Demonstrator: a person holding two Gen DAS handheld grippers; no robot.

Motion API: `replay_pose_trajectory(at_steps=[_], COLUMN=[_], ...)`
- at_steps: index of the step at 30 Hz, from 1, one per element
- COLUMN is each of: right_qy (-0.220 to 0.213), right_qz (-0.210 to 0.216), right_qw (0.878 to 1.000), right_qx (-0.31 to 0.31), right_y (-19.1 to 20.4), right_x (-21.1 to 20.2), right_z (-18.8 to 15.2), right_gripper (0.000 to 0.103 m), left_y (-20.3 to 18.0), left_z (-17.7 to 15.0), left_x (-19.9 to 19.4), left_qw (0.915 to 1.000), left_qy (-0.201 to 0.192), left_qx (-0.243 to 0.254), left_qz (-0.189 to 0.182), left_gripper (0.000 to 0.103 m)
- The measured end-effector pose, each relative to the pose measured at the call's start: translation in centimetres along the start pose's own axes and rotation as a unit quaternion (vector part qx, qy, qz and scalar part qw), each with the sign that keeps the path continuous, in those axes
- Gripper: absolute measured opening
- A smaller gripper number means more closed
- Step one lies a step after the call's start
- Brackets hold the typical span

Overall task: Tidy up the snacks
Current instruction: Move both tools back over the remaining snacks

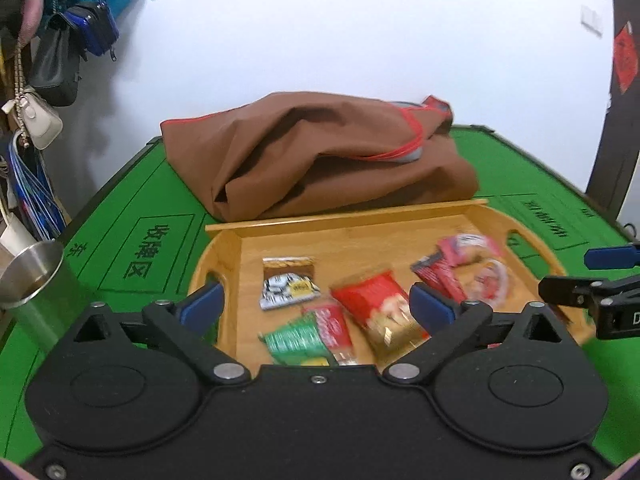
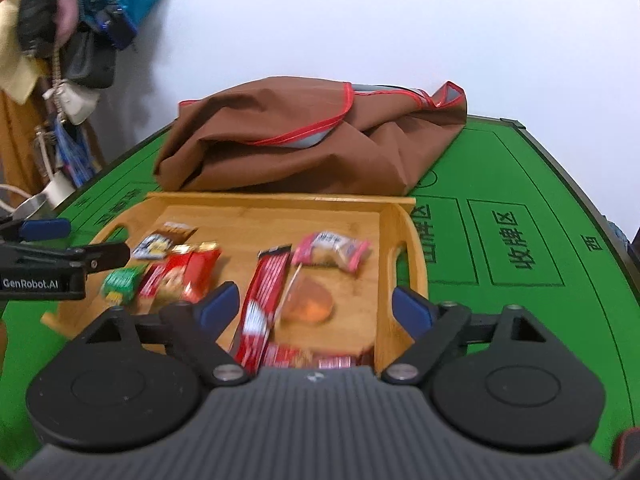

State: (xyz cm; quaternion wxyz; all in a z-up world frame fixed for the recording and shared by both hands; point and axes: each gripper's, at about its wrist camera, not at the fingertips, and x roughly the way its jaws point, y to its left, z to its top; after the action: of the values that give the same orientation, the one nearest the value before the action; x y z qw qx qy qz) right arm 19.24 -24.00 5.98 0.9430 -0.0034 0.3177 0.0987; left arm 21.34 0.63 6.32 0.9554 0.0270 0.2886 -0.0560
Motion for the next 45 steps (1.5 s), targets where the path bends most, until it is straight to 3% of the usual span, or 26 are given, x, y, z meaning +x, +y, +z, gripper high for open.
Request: replay_pose_trajectory(at_steps=[8, 22, 27, 32, 42, 45], right_qy=[-0.016, 0.013, 0.029, 0.034, 0.053, 0.061], right_qz=[-0.007, -0.007, 0.012, 0.021, 0.042, 0.052], right_qw=[0.999, 0.995, 0.994, 0.991, 0.992, 0.993], right_qx=[-0.046, -0.1, -0.108, -0.124, -0.11, -0.091], right_y=[1.4, 3.6, 3.9, 4.7, 4.6, 4.2], right_x=[-4.1, -5.9, -5.4, -4.9, -3.9, -3.6], right_z=[-5.1, -10.6, -11.6, -12.1, -12.1, -12.0], right_gripper=[0.097, 0.102, 0.103, 0.103, 0.103, 0.103], left_y=[-1.3, -2.3, -3.2, -4.5, -4.8, -5.1], left_z=[-5.3, -13.1, -14.2, -15.0, -14.9, -14.9], left_x=[-5.4, -9.4, -9.7, -9.8, -9.0, -9.2], left_qw=[0.9998, 0.9969, 0.9943, 0.9937, 0.9913, 0.9901], left_qy=[0.003, 0.05, 0.065, 0.063, 0.076, 0.075], left_qx=[0.007, 0.018, 0.03, 0.056, 0.056, 0.063], left_qz=[-0.02, -0.058, -0.079, -0.073, -0.092, -0.101], left_gripper=[0.103, 0.103, 0.103, 0.102, 0.093, 0.086])
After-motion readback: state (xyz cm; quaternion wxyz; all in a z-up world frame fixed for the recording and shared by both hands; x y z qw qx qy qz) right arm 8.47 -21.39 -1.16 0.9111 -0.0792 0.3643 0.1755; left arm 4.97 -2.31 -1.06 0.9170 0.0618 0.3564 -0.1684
